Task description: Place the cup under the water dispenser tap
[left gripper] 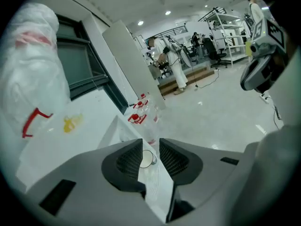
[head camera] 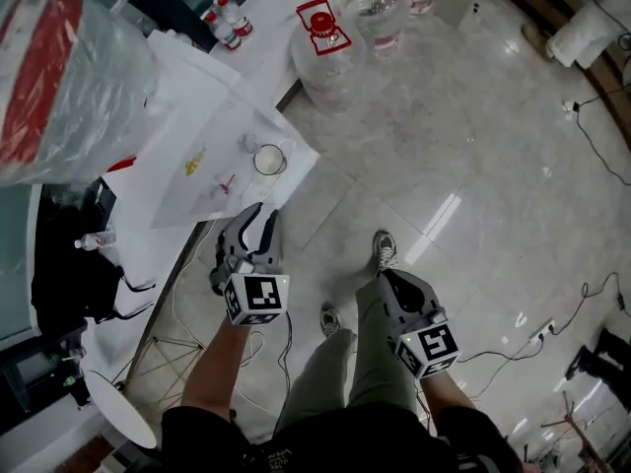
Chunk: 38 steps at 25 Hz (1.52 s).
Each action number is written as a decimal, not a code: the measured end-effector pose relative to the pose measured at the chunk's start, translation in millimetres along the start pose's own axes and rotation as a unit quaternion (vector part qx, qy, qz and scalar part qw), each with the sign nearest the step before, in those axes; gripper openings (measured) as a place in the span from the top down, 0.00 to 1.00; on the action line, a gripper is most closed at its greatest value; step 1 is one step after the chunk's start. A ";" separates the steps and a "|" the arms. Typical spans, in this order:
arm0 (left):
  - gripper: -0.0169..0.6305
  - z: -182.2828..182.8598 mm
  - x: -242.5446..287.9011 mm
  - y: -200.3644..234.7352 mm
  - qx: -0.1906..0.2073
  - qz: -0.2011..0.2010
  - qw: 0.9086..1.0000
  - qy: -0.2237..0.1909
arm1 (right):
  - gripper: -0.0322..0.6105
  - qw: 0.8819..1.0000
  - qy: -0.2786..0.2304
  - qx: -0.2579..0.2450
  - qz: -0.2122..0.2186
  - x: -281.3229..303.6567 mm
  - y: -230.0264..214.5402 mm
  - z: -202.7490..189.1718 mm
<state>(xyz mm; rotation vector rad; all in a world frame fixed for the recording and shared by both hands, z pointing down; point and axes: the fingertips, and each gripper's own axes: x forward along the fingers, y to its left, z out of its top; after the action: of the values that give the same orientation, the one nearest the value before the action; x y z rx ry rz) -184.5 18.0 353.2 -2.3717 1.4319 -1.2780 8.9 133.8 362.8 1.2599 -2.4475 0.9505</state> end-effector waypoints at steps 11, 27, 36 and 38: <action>0.80 48.7 -184.4 37.9 -0.071 0.033 0.991 -0.109 | 0.88 0.999 -0.036 -0.039 -0.002 -82.3 121.3 34.6; 0.92 64.0 -381.6 27.3 -0.108 0.027 0.970 -0.215 | 0.88 0.991 -0.109 -0.074 -0.023 -183.9 234.1 72.4; 0.93 53.1 -436.5 4.7 -0.100 0.010 0.967 -0.236 | 0.88 0.989 -0.119 -0.083 -0.018 -215.5 272.0 62.5; 0.93 53.2 -443.8 5.9 -0.114 0.014 0.962 -0.246 | 0.88 0.989 -0.115 -0.087 -0.015 -216.9 278.1 59.7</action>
<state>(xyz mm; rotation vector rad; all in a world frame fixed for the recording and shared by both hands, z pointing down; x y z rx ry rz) -245.0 337.6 46.6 -2.5445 1.4956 -0.4730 -75.1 352.0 92.1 1.4088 -2.6065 0.5960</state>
